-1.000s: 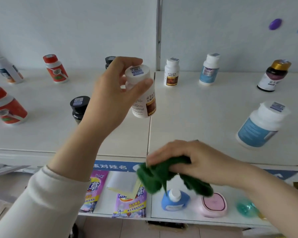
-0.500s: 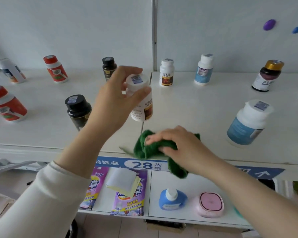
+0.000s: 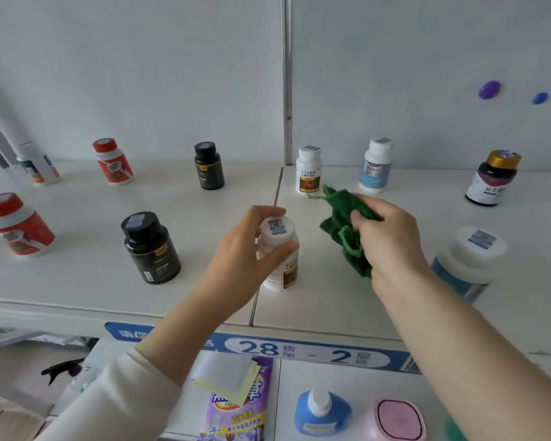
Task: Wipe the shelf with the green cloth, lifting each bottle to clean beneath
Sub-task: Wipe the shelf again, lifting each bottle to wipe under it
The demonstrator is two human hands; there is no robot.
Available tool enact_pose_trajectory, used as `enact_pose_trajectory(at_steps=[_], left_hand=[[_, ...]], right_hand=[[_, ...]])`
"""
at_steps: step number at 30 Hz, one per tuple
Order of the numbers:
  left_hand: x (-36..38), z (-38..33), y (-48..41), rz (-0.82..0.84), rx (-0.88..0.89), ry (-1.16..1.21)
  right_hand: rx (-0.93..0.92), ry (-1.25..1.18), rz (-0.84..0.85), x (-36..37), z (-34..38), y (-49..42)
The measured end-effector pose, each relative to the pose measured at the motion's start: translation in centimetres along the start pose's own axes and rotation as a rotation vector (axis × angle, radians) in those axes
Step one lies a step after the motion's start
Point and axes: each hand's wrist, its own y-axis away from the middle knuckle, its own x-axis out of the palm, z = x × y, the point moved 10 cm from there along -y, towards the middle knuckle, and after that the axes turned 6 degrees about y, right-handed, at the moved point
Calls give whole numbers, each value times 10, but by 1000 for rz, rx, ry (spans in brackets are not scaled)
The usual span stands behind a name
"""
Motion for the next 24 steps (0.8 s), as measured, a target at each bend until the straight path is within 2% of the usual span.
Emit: enact_pose_trajectory(at_steps=[4,6,9,11,14,17,20,24], left_hand=[[-5,-6,-12,102,-9,-60],[-23,-18,-41,74,41,-78],[-34,-24,-110,62,49,-119],[-16,-18,-154,153,31,-268],[22,-7,-194,330,99,-465],[39,1,-215,425,145,-441],[38,10,-229,439,141,-364],[15,10,-251,412,135,-373]], right_hand=[[100,-86,-68,9,-3,-34],[192,-179,-78,15,-11,-47],[255,-171,-123,20,-18,-68],[252,-145,-164,23,-18,-80],[218,-99,-200,26,-21,-95],[204,-40,-223,26,-30,-111],[203,26,-243,30,-37,-124],[122,232,-280,47,-24,-145]])
